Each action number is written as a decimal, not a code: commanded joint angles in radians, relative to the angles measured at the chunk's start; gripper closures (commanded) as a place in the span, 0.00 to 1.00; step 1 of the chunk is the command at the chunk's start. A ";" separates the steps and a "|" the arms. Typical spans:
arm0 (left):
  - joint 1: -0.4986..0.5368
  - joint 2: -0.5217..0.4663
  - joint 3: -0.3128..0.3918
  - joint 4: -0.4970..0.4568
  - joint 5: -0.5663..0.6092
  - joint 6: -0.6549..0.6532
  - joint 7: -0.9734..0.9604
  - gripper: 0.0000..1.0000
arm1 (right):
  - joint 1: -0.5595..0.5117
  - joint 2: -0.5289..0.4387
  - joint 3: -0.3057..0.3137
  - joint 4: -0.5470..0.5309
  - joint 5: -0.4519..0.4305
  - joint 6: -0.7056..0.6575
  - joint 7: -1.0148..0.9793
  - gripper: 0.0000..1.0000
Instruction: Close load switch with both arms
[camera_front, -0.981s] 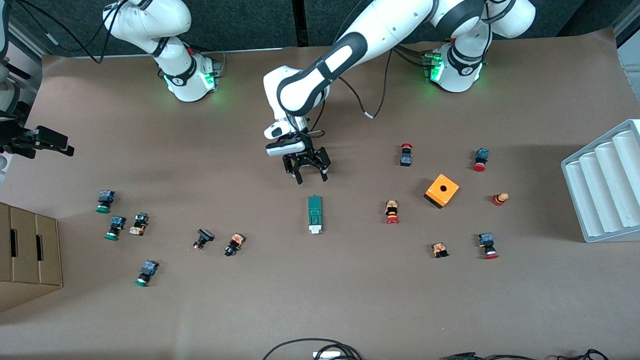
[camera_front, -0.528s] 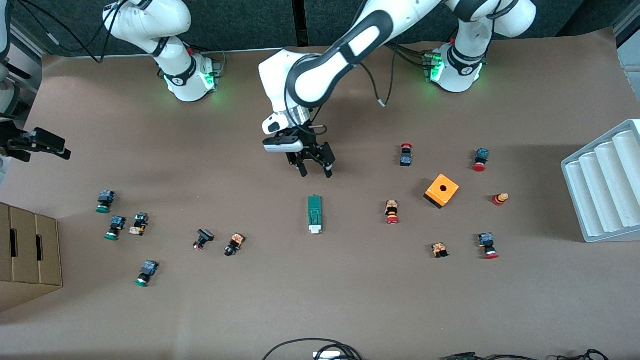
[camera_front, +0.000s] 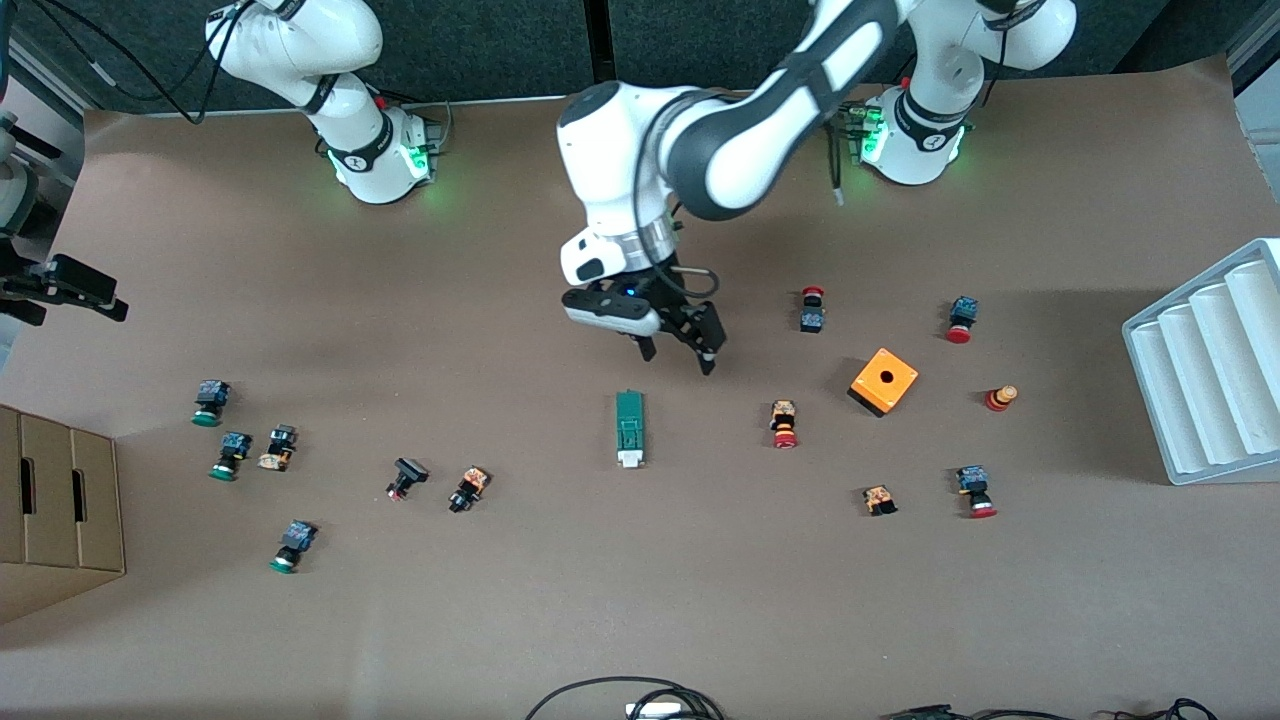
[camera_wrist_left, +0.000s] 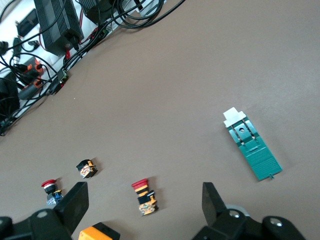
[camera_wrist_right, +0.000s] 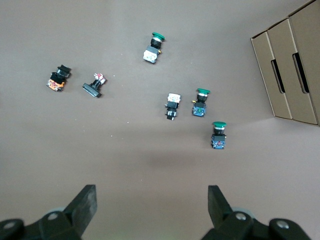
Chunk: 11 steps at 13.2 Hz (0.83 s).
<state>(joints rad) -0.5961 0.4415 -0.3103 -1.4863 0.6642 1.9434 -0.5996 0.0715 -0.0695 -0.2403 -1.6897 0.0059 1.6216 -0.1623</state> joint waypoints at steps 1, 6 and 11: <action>0.093 -0.058 -0.009 0.011 -0.125 -0.008 0.133 0.00 | 0.004 0.020 0.001 0.027 -0.030 0.007 -0.006 0.00; 0.242 -0.113 -0.010 0.079 -0.352 -0.150 0.317 0.00 | 0.004 0.025 0.001 0.027 -0.032 0.032 -0.008 0.00; 0.363 -0.162 -0.009 0.109 -0.503 -0.288 0.322 0.00 | 0.007 0.025 0.003 0.027 -0.032 0.032 -0.006 0.00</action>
<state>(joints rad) -0.2900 0.3096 -0.3078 -1.3789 0.2151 1.7007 -0.2926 0.0731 -0.0610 -0.2383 -1.6888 0.0057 1.6518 -0.1624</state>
